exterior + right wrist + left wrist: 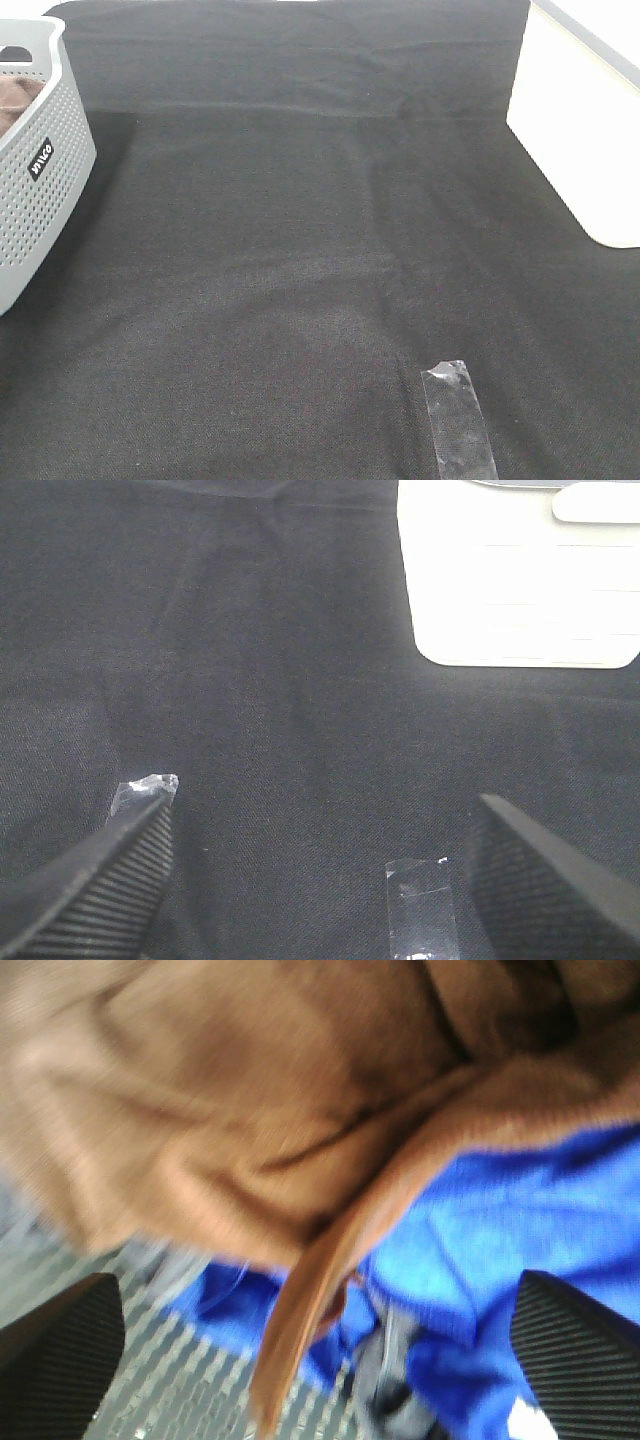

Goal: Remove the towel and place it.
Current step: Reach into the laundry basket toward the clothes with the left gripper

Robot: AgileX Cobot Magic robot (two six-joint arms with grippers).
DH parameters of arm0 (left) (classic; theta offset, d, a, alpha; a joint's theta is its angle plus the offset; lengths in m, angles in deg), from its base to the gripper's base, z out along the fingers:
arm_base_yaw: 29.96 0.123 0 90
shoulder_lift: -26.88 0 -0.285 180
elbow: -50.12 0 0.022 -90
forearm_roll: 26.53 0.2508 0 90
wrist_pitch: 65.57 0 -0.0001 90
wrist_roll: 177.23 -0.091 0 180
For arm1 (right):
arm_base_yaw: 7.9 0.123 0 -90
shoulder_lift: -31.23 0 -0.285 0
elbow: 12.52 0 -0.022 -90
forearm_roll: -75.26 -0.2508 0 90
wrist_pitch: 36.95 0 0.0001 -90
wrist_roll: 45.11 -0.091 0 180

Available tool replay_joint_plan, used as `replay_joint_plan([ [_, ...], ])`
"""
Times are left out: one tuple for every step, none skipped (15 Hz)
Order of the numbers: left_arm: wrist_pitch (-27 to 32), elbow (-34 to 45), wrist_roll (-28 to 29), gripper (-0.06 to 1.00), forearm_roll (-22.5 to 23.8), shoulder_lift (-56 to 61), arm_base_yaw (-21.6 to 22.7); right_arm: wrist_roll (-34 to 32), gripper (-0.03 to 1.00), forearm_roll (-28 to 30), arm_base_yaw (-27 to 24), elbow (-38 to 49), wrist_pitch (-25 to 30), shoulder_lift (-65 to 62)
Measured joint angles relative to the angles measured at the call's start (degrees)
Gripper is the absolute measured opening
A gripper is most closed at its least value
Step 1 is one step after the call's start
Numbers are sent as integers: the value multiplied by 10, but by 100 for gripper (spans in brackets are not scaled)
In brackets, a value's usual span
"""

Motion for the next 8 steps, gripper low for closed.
replay_joint_plan([
  [-5,0,-5,99,0,-25,0,0,74,0,0,0,0,0],
  [-3,0,-9,99,0,-34,0,0,74,0,0,0,0,0],
  [-2,0,-10,99,0,-40,0,0,74,0,0,0,0,0],
  [-2,-1,-11,99,-1,-40,0,0,74,0,0,0,0,0],
  [-1,-2,-12,98,-1,-40,0,0,74,0,0,0,0,0],
  [1,-4,-12,98,-1,-40,0,0,74,0,0,0,0,0],
  [9,-4,-14,97,-1,-40,0,0,74,0,0,0,0,0],
  [10,-4,-17,95,-1,-40,1,0,74,0,0,0,0,0],
])
